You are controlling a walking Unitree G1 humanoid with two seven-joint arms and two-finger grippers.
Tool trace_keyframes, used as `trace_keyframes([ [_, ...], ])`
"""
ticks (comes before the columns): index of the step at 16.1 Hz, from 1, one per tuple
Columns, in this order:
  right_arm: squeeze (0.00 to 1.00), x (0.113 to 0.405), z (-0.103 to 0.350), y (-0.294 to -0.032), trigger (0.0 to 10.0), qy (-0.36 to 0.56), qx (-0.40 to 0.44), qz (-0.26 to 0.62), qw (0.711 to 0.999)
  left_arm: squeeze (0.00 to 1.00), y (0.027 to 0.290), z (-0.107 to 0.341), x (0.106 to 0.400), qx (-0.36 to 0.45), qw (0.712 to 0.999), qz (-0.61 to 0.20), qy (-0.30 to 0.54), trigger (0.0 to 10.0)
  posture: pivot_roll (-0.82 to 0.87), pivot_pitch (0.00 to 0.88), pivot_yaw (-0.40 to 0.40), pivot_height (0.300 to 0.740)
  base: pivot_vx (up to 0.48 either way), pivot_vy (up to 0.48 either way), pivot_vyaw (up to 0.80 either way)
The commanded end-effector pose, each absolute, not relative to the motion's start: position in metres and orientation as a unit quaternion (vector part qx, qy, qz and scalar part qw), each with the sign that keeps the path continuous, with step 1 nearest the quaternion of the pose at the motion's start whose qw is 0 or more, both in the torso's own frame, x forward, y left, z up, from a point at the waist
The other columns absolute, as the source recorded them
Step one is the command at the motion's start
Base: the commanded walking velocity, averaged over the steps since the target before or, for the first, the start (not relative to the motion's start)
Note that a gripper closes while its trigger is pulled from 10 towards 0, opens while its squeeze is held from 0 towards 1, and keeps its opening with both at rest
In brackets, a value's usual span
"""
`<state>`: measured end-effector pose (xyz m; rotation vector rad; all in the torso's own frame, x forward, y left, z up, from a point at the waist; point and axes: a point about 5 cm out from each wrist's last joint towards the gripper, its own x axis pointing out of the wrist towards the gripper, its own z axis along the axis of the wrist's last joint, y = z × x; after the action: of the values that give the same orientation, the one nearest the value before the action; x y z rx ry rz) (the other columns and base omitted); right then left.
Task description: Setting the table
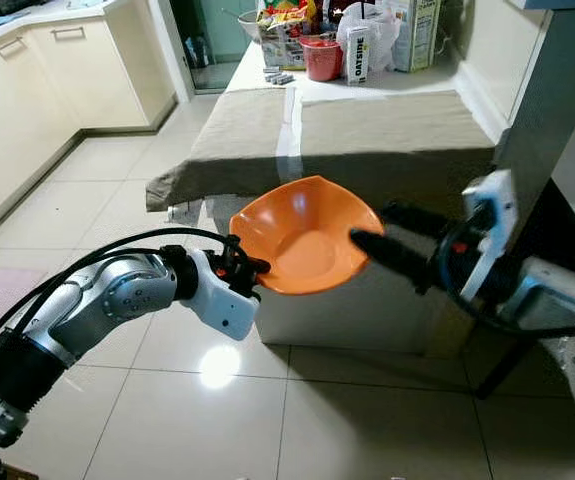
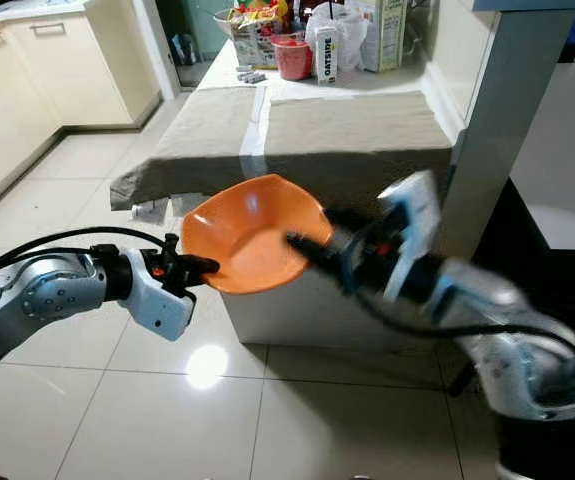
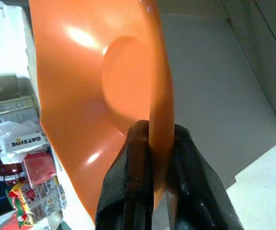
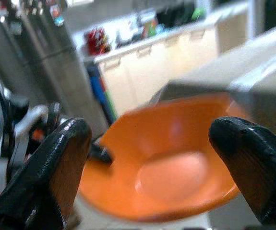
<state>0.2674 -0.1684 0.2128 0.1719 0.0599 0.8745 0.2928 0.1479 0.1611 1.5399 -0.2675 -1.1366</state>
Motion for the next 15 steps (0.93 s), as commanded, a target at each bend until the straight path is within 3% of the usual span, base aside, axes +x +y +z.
trace_keyframes([
  [1, 0.0, 0.271, 0.221, -0.178, 10.0, 0.006, 0.084, 0.401, 0.912, 0.0, 0.153, 0.168, 0.298, 0.666, 0.57, -0.465, -0.122, 0.0, -0.15, 0.0, 0.147, 0.736, 0.0, 0.0, 0.0],
  [4, 0.0, 0.275, 0.208, -0.196, 10.0, 0.038, 0.091, 0.36, 0.928, 0.0, 0.153, 0.168, 0.298, 0.666, 0.57, -0.465, -0.123, 0.0, -0.15, 0.0, 0.146, 0.736, 0.0, 0.0, 0.0],
  [7, 0.0, 0.273, 0.179, -0.2, 10.0, 0.097, 0.127, 0.346, 0.924, 0.0, 0.15, 0.172, 0.3, 0.666, 0.567, -0.466, -0.133, 0.0, -0.15, 0.0, 0.143, 0.736, 0.0, 0.0, 0.0],
  [10, 0.0, 0.268, 0.169, -0.179, 10.0, 0.131, 0.122, 0.388, 0.904, 0.0, 0.141, 0.18, 0.301, 0.661, 0.567, -0.466, -0.157, 0.0, -0.15, 0.0, 0.14, 0.736, 0.0, 0.0, 0.0],
  [15, 0.0, 0.271, 0.18, -0.155, 10.0, 0.108, 0.131, 0.432, 0.886, 0.0, 0.132, 0.187, 0.3, 0.654, 0.569, -0.466, -0.177, 0.0, -0.14, 0.0, 0.131, 0.736, 0.0, 0.0, 0.0],
])
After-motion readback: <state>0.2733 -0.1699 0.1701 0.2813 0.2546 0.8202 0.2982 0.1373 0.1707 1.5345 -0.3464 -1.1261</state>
